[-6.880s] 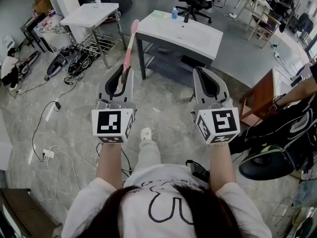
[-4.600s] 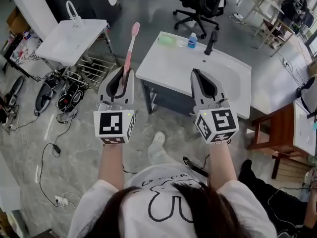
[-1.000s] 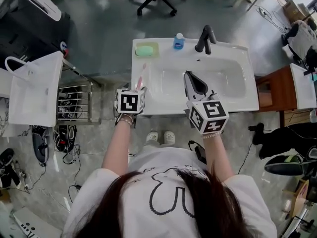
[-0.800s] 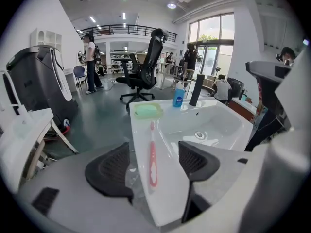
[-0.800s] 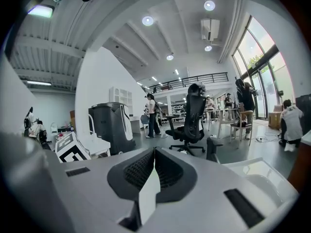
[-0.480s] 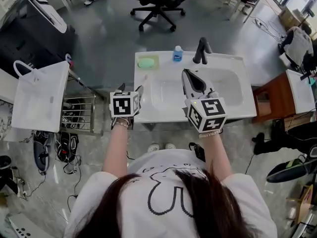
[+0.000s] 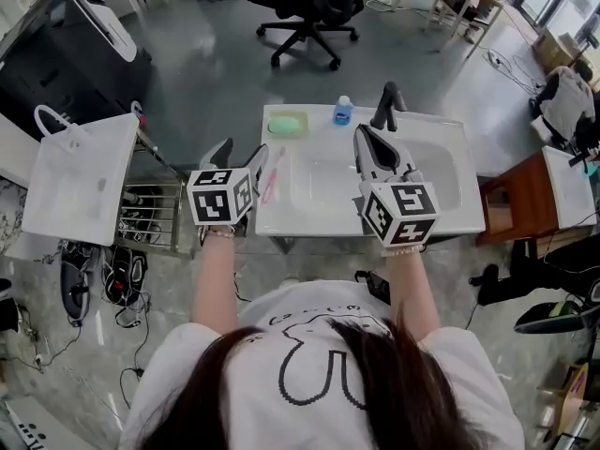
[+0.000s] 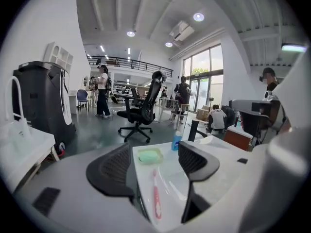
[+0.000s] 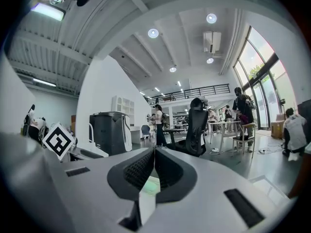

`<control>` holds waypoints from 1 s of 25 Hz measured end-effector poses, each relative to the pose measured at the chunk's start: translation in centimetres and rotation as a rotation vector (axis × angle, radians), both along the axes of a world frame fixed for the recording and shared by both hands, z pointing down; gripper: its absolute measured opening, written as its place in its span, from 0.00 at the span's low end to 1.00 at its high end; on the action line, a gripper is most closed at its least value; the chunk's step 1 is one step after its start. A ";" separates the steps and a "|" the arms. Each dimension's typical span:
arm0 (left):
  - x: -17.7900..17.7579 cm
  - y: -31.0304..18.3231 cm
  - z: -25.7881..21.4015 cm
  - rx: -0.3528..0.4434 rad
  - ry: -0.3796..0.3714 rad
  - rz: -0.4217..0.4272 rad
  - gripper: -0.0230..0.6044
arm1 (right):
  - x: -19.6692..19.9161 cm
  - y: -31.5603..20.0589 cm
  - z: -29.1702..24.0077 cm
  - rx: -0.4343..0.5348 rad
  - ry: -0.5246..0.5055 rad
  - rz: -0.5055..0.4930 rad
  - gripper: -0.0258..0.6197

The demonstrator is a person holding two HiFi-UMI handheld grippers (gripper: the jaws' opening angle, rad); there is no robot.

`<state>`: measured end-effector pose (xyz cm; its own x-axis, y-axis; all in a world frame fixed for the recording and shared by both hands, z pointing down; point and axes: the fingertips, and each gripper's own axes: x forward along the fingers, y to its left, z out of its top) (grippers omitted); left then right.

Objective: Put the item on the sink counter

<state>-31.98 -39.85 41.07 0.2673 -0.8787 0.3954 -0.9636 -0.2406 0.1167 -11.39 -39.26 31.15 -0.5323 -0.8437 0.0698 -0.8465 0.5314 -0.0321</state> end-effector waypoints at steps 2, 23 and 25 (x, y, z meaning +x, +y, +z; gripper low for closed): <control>-0.3 0.1 -1.5 0.048 0.014 0.001 0.53 | 0.2 0.0 -0.5 0.010 -0.005 0.001 0.09; -3.0 3.3 -15.9 0.585 -0.110 -0.029 0.05 | 0.0 0.8 -6.4 0.147 -0.037 -0.032 0.09; -2.9 3.5 -16.6 0.603 -0.112 -0.031 0.05 | 0.0 1.0 -6.9 0.168 -0.016 -0.023 0.09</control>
<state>-34.92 -36.30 24.49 0.2235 -0.9631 -0.1500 -0.9697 -0.2041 -0.1339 -11.36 -38.28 24.22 -0.5519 -0.8301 -0.0796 -0.8339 0.5501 0.0454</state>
